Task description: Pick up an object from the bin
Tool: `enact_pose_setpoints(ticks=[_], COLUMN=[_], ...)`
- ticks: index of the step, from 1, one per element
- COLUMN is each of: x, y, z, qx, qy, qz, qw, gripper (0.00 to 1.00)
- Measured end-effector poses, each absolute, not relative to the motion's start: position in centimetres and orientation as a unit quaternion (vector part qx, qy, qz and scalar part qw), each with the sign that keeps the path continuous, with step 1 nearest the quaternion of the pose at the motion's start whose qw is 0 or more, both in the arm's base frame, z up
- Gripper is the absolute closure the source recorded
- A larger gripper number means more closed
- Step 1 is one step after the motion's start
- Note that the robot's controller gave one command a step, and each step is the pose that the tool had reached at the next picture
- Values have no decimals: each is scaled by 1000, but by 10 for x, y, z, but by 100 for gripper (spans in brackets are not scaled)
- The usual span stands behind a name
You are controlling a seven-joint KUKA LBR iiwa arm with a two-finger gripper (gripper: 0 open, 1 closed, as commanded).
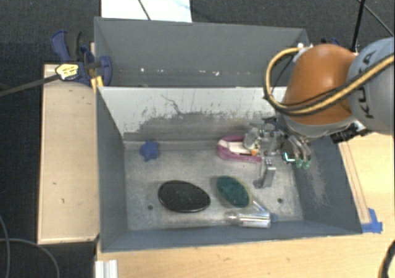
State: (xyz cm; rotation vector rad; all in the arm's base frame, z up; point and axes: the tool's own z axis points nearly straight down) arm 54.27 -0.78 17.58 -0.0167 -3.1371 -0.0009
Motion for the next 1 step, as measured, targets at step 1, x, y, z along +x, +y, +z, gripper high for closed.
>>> enact_pose_setpoints(ticks=[1], x=[500], y=[5], z=[75], qx=[85], qy=[-996], qz=[0], qw=[-3], gripper=[0])
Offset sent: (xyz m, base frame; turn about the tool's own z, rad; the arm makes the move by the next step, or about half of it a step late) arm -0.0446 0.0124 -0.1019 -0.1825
